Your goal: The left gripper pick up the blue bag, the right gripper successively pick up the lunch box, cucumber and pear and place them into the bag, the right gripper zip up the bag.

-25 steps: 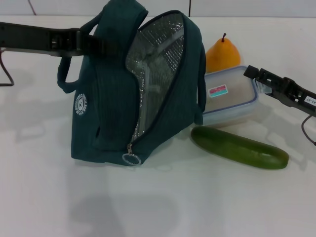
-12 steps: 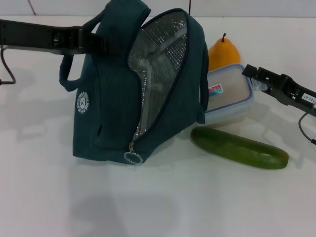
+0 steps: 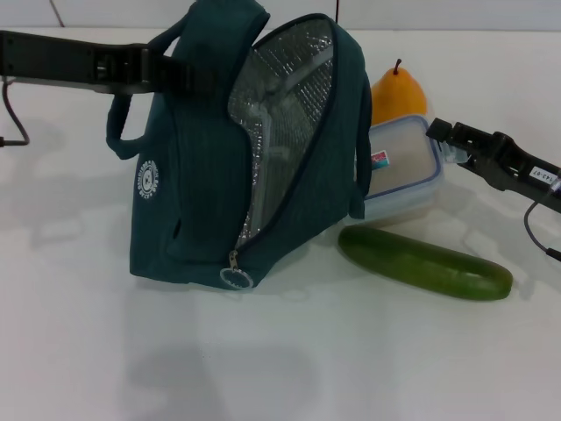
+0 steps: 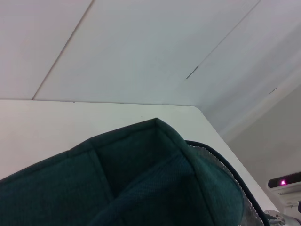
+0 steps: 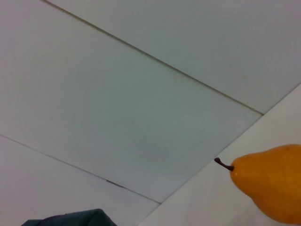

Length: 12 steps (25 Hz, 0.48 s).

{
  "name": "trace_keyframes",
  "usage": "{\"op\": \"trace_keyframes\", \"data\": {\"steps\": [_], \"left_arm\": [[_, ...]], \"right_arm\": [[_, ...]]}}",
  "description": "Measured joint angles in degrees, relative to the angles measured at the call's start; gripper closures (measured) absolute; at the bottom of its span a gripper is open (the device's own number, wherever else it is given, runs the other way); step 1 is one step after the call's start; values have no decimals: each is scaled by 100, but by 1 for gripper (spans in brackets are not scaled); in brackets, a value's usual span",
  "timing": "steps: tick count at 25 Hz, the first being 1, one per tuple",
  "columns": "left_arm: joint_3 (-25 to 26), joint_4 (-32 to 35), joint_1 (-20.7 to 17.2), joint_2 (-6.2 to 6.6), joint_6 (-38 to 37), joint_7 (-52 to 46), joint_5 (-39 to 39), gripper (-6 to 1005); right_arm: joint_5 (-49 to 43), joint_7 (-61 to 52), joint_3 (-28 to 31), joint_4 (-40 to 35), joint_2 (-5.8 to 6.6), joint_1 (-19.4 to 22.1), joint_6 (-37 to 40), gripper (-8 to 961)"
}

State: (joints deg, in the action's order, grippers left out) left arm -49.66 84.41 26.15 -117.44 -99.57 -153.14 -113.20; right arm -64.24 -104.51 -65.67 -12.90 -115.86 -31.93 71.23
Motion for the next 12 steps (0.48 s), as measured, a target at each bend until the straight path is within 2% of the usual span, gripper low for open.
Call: {"op": "trace_keyframes", "data": {"steps": [5, 12], "left_arm": [[0, -3, 5, 5, 7, 15, -5, 932], [0, -4, 4, 6, 7, 21, 0, 932]], "right_arm": [[111, -7, 18, 49, 2, 54, 3, 478], [426, -8, 21, 220, 3, 61, 26, 728]]}}
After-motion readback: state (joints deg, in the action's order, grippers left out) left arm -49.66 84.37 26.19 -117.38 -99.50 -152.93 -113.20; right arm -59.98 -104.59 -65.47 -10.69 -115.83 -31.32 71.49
